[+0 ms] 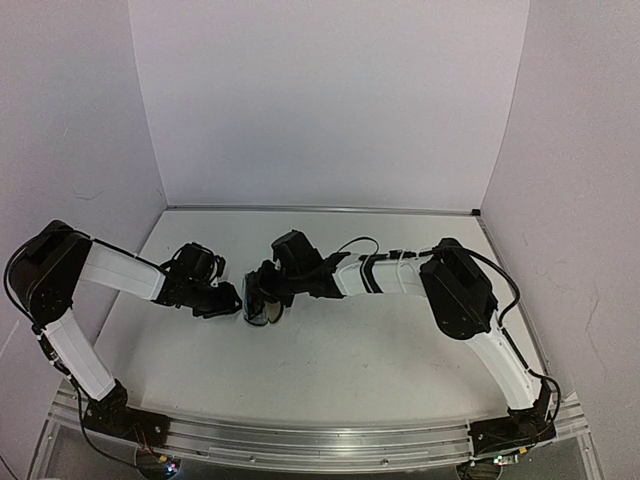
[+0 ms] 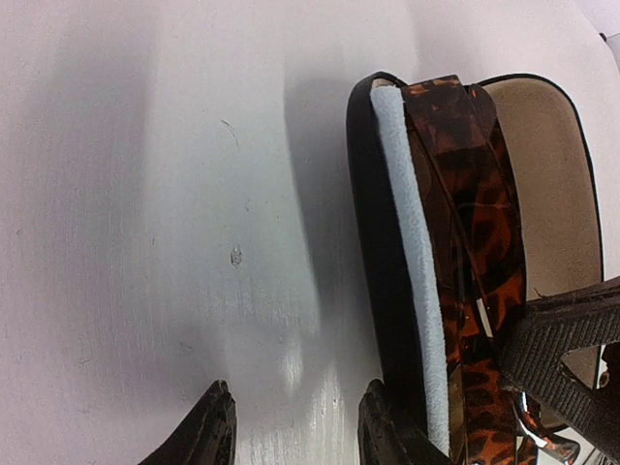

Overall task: Organize the sunglasses
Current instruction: Place the sunglasses in the sunglasses case.

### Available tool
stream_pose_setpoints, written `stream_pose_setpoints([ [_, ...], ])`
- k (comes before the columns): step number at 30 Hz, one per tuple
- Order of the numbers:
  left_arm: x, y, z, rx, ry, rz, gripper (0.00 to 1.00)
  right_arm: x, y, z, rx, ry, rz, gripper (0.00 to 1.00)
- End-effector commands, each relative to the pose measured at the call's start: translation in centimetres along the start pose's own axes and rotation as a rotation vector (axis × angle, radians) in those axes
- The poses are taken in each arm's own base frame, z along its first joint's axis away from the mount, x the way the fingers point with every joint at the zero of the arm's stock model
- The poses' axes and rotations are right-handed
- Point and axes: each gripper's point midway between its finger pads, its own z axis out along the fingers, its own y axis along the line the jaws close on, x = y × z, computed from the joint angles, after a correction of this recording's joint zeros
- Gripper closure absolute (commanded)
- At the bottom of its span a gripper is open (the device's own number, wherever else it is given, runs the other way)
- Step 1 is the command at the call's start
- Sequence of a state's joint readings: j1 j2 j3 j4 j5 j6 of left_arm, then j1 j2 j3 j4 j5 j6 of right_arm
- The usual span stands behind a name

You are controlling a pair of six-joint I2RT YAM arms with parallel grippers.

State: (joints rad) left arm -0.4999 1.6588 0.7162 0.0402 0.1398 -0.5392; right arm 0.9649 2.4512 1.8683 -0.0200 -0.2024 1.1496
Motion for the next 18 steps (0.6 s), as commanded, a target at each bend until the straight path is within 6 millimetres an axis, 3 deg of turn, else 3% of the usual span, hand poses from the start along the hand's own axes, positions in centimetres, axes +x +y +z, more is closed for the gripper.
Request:
stream_pose_setpoints([
  [1,-1.7,-0.9,-0.1,0.022,-0.023,0.022,0.56,-0.7,1.6,0.1,-0.024,-0.014,-0.044,1.0],
  [5,-1.4,-0.9,0.0,0.021,-0.016,0.026,0.56,-0.6,0.8,0.4,0.003,-0.014,-0.052,0.98],
  [18,-0.7,-0.7,0.7,0.045,0.0,0.017,0.56,0.3,0.1,1.4,0.085,-0.007,-0.094,0.63],
])
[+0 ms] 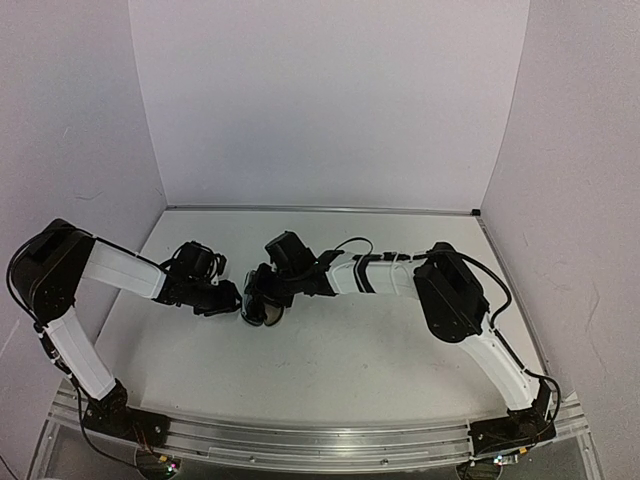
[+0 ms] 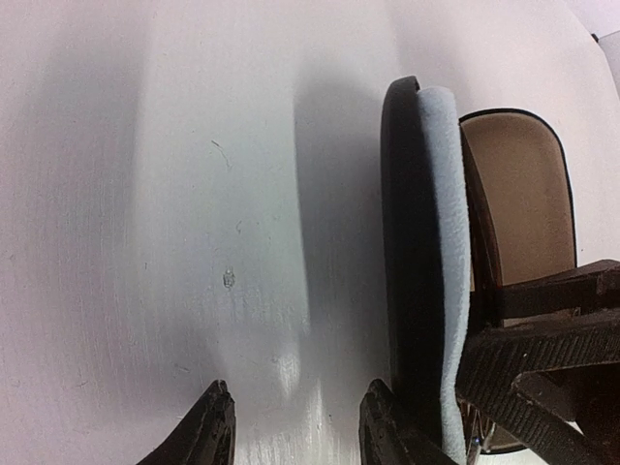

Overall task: Organize the sunglasses
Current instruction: Place the sunglasses in the sunglasses case.

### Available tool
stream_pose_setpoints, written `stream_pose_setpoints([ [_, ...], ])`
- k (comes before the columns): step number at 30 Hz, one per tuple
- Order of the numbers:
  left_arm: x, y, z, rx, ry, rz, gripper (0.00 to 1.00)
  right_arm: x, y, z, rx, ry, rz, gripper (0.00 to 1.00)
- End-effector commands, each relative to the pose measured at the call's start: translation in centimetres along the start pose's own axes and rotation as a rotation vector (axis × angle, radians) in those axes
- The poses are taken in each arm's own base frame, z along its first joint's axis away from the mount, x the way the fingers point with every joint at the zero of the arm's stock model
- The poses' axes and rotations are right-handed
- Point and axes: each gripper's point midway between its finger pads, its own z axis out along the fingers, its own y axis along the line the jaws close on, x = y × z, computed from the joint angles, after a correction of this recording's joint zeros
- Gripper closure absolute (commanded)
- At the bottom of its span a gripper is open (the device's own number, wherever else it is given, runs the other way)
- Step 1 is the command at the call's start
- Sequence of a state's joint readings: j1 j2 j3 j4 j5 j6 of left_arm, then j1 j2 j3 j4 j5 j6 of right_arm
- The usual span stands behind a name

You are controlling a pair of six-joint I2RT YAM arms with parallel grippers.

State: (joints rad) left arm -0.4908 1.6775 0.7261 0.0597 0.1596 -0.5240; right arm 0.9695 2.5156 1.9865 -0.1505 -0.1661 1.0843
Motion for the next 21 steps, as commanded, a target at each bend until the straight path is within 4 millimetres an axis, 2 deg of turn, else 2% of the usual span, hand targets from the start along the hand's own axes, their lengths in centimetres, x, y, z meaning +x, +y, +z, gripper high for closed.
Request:
stream_pose_setpoints([
  [1,-0.2,-0.4,0.4,0.028,0.002,0.006,0.56,0.2,1.6,0.0,0.007,-0.02,-0.049,0.62],
  [5,0.1,-0.2,0.4,0.029,0.007,0.005,0.56,-0.4,2.0,-0.5,0.043,-0.053,-0.08,0.59],
  [21,-0.2,-0.3,-0.3,0.043,-0.015,0.005,0.55,-0.8,1.5,-1.9,0.098,-0.076,-0.088,0.57],
])
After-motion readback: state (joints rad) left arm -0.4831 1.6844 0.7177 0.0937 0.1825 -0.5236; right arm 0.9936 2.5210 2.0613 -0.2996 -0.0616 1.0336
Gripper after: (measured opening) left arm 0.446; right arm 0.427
